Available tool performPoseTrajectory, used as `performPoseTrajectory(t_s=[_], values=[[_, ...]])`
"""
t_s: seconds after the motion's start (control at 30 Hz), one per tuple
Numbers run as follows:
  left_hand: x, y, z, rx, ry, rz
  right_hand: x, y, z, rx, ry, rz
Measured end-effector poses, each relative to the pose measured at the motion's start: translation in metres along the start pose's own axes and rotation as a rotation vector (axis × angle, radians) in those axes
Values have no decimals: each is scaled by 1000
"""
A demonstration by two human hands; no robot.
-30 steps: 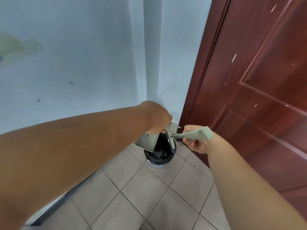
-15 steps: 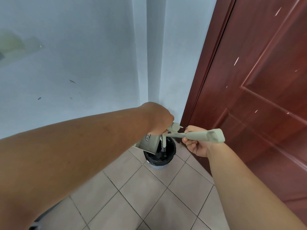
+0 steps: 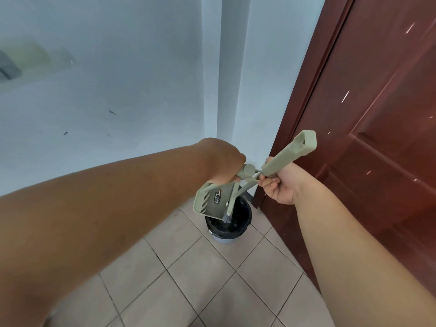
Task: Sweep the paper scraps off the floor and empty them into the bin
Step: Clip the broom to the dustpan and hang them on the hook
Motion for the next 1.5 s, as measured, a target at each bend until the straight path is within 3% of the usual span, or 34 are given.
performPoseTrajectory(t_s=[0.47, 0.87, 1.23, 1.5], values=[[3, -21, -47, -209, -170, 110, 55, -9, -61, 21, -412, -104], [23, -80, -118, -345, -178, 126, 188, -15, -64, 1, -659, -293], [62, -155, -213, -417, -216, 121, 315, 3, -42, 39, -631, -341], [88, -195, -269, -490, -287, 101, 351, 14, -40, 79, -622, -389]])
Point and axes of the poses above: each hand's wrist, its own y-axis towards the middle knuckle, its own x-axis out of the palm, z = x × y, the point moved 2 cm from there along y, towards the middle knuckle, and after that the axes turned 2 degrees about y, right-handed, at the moved point
